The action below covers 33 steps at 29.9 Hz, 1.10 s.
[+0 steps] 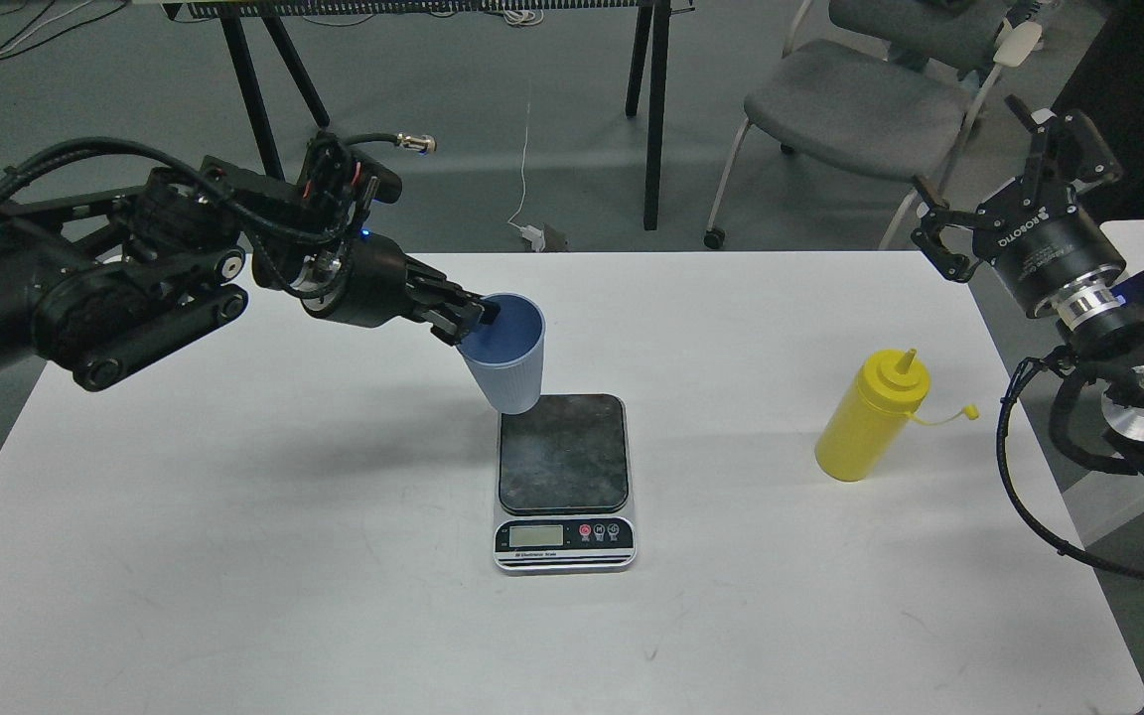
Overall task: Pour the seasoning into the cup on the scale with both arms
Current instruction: 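Lift the blue cup and lower it onto the scale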
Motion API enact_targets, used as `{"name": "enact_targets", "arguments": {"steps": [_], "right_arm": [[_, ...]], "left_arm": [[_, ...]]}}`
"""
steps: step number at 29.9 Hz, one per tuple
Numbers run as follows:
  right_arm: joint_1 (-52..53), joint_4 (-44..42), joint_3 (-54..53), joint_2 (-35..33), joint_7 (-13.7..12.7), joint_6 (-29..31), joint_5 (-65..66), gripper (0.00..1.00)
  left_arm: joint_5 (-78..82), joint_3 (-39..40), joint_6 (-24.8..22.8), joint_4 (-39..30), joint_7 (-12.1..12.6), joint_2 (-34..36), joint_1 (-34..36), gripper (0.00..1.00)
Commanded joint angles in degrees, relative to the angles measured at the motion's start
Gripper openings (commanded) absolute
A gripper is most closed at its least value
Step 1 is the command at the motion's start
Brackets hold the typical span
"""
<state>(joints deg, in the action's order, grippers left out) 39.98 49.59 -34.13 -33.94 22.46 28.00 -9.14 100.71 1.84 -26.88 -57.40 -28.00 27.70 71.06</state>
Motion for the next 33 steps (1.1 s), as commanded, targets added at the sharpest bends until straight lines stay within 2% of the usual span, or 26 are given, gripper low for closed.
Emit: {"name": "enact_targets", "arguments": {"steps": [1,12,29,33], "right_arm": [[-0.08,0.16,0.03,0.01,-0.04,0.0,0.0,0.99],[0.19,-0.02,0.03,0.19,-0.04,0.0,0.0,0.99],[0.1,-0.02,0.12,0.19,-0.04,0.0,0.0,0.99],[0.19,0.07,0.2,0.19,-0.04,0.0,0.0,0.99]], "left_arm": [[0.1,-0.08,-0.19,0.09,0.0,-1.68,0.21,0.06],[0.02,-2.63,-0.02,8.96,0.0,-12.14,-0.22,0.06],[-0.07,-4.13,0.42,10.2,0.0,-12.85,-1.98,0.07],[-0.07,-3.78,0.42,10.11,0.0,-13.03,-2.33,0.1]]}}
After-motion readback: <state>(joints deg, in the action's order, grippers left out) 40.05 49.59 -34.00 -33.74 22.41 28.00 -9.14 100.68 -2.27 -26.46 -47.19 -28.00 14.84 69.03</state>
